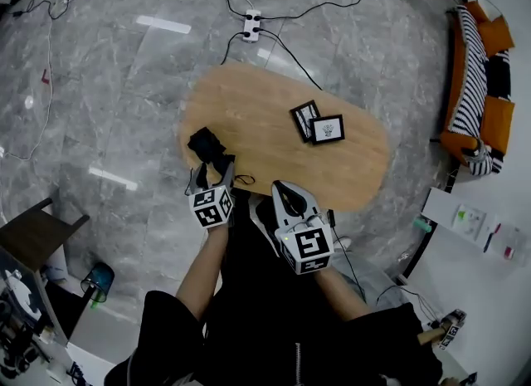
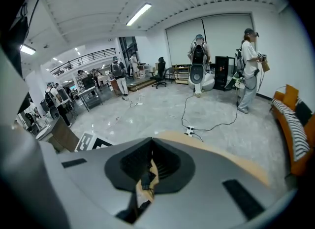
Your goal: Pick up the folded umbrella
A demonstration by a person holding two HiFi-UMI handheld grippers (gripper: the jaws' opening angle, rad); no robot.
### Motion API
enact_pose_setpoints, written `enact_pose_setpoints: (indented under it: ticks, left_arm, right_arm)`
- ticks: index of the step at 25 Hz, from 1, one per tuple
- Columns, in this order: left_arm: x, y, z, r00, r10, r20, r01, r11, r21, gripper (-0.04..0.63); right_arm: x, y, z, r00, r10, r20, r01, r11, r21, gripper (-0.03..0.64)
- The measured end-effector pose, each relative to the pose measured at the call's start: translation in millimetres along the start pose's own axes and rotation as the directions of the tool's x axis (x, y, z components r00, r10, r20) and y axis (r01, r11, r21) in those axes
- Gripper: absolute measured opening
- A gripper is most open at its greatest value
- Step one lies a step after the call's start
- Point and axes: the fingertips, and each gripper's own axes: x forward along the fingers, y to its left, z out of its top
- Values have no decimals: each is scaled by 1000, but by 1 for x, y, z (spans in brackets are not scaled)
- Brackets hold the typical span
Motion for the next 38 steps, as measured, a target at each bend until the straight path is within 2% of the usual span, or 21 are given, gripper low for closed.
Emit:
enact_pose_setpoints:
  ticks: [5,11,15,26,32,36,38]
  left_arm:
    - [15,12,-22,998,42,-39,-43,999,-28,333]
    - [29,31,-47,992,91,-92,-100,990,-99,333]
    - [41,39,-53,991,93,-96,-107,982,-155,333]
    - [74,54,-89,977,110,-183,-148,966,-210,333]
    - [91,71,-105,970,118,-211,-185,924,-334,333]
    - [101,83,-111,965,136,-224,-213,906,-366,333]
    - [106,87,-112,963,146,-228,-222,908,-354,333]
  right_arm:
    - [2,3,-4,1000,12,-25,-13,1000,-13,11]
    - [3,10,-11,998,29,-59,-30,999,-18,11]
    - [9,11,-14,996,40,-74,-42,999,-21,11]
    - [17,10,-21,993,37,-110,-39,999,-7,11]
    - [19,6,-28,991,23,-134,-24,1000,-4,11]
    - [18,3,-29,991,12,-133,-11,1000,6,11]
    - [17,1,-31,991,6,-136,-4,1000,12,11]
